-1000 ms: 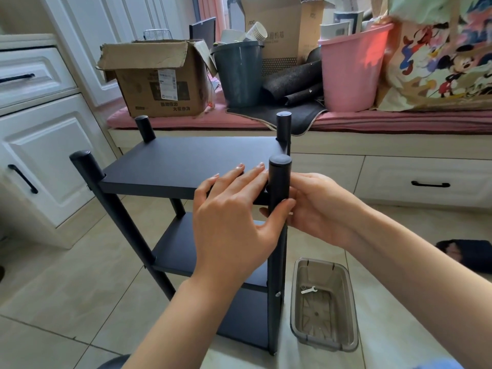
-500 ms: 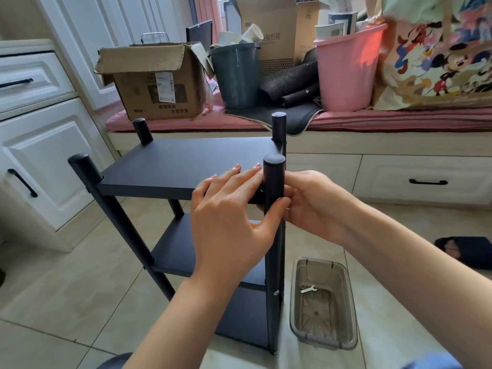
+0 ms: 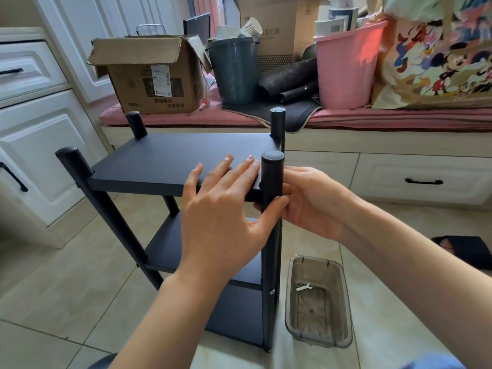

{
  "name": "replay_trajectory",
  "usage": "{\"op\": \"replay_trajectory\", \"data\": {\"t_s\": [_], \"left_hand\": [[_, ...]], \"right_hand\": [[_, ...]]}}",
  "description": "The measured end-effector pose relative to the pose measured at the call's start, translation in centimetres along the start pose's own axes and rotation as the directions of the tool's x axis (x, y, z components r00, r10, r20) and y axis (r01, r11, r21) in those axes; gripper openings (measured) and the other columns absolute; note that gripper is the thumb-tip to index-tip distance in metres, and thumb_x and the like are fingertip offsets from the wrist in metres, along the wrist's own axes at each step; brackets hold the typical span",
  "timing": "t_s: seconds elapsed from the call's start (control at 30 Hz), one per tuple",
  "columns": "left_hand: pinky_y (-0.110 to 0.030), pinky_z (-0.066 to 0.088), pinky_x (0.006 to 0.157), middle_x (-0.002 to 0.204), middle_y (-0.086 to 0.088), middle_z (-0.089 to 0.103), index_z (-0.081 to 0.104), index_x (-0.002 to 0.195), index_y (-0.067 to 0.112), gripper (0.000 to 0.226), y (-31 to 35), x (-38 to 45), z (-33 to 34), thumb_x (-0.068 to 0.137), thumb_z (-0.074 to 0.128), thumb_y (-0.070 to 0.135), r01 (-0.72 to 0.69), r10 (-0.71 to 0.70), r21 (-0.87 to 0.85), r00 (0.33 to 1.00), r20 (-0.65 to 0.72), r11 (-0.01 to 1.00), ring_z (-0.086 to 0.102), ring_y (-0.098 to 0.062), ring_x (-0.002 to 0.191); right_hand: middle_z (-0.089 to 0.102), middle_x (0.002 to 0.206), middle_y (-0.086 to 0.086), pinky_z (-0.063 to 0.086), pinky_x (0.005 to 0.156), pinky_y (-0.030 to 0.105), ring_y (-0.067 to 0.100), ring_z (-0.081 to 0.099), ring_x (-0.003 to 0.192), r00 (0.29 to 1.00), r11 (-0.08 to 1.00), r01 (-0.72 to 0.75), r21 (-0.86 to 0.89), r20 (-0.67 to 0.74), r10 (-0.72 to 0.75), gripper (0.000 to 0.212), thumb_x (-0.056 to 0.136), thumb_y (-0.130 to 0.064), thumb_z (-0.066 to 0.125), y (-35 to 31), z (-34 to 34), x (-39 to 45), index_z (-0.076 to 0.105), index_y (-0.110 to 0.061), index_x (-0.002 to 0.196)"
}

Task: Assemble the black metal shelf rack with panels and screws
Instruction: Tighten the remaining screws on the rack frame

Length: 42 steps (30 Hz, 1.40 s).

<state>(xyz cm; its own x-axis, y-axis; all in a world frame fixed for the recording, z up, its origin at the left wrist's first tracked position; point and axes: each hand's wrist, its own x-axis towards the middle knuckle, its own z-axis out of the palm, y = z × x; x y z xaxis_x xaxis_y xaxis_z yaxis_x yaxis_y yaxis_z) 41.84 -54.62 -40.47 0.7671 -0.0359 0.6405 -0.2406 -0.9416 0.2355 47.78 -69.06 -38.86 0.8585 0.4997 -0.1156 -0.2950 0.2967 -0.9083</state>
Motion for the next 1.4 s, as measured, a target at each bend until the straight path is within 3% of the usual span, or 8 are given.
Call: {"op": "replay_trajectory", "data": {"t_s": [0.07,0.13,0.33,0.63,0.7,0.8,0.97,1.4], "left_hand": [[-0.048,0.029,0.117,0.134,0.003,0.065,0.067,0.13,0.019,0.065,0.1,-0.1,0.3,0.089,0.043,0.063,-0.002,0.002,0.009,0.999,-0.035,1.0,0.053,-0.018,0.134],[-0.046,0.032,0.113,0.132,0.002,0.067,0.068,0.128,0.018,0.062,0.1,-0.2,0.5,0.09,0.044,0.062,-0.003,0.004,0.017,0.998,-0.066,1.0,0.056,-0.019,0.131],[-0.042,0.031,0.11,0.13,0.002,0.068,0.069,0.127,0.019,0.062,0.1,-0.1,0.7,0.09,0.045,0.062,-0.006,0.009,0.027,0.996,-0.085,1.0,0.057,-0.02,0.13],[-0.04,0.028,0.109,0.131,0.002,0.067,0.069,0.127,0.021,0.058,0.3,0.3,1.3,0.091,0.047,0.06,0.0,0.003,0.035,0.996,-0.087,0.999,0.056,-0.021,0.129],[-0.04,0.028,0.109,0.131,0.003,0.067,0.07,0.126,0.021,0.057,0.5,0.5,1.5,0.091,0.047,0.06,0.003,0.0,0.032,0.996,-0.09,0.999,0.056,-0.022,0.129],[-0.041,0.028,0.109,0.13,0.002,0.067,0.071,0.125,0.021,0.057,0.7,0.7,1.8,0.092,0.046,0.06,0.002,0.001,0.031,0.995,-0.096,1.0,0.056,-0.023,0.129],[-0.042,0.028,0.108,0.13,0.001,0.068,0.072,0.122,0.019,0.058,1.0,1.2,2.2,0.092,0.045,0.061,0.009,-0.005,0.039,0.994,-0.113,0.999,0.057,-0.024,0.128],[-0.044,0.027,0.11,0.13,0.001,0.068,0.073,0.12,0.02,0.059,1.6,1.6,3.2,0.092,0.044,0.062,0.03,-0.023,0.049,0.99,-0.138,0.998,0.056,-0.024,0.129]], "right_hand": [[0.067,0.096,0.018,0.052,0.081,0.035,0.034,0.051,0.096,1.0,1.0,0.0,-0.018,-0.018,0.0,0.048,0.086,-0.021,0.064,0.0,-0.1,0.0,0.06,0.01,0.123],[0.069,0.101,0.018,0.055,0.078,0.034,0.031,0.061,0.094,1.0,0.999,0.008,-0.035,-0.008,-0.008,0.048,0.078,-0.023,0.068,0.0,-0.3,-0.1,0.066,0.006,0.116],[0.073,0.098,0.013,0.056,0.061,0.024,0.016,0.07,0.07,1.0,0.998,-0.013,0.055,0.026,0.012,0.036,0.068,-0.023,0.07,0.2,-0.8,-0.1,0.076,-0.004,0.098],[0.074,0.106,0.012,0.059,0.075,0.026,0.018,0.072,0.088,1.0,0.997,0.02,0.072,0.011,-0.021,0.031,0.075,-0.023,0.07,0.5,-1.8,-0.5,0.078,-0.007,0.101],[0.074,0.107,0.012,0.059,0.079,0.026,0.018,0.071,0.086,1.0,0.997,0.021,0.079,-0.005,-0.02,0.028,0.083,-0.017,0.065,0.4,-2.3,-0.8,0.073,-0.005,0.106],[0.072,0.114,0.015,0.058,0.085,0.03,0.022,0.071,0.093,1.0,0.998,0.025,0.059,-0.006,-0.025,0.039,0.081,-0.014,0.063,0.2,-3.2,-1.3,0.067,-0.003,0.118],[0.073,0.11,0.017,0.06,0.084,0.035,0.029,0.071,0.103,0.999,1.0,0.025,0.003,-0.046,-0.024,0.03,0.092,-0.008,0.058,-0.1,-5.5,-2.1,0.062,-0.002,0.121],[0.074,0.106,0.017,0.06,0.083,0.035,0.028,0.072,0.1,0.96,0.924,-0.276,-0.265,-0.117,0.253,0.026,0.092,-0.015,0.066,5.6,-13.8,-0.3,0.065,-0.004,0.116]]}}
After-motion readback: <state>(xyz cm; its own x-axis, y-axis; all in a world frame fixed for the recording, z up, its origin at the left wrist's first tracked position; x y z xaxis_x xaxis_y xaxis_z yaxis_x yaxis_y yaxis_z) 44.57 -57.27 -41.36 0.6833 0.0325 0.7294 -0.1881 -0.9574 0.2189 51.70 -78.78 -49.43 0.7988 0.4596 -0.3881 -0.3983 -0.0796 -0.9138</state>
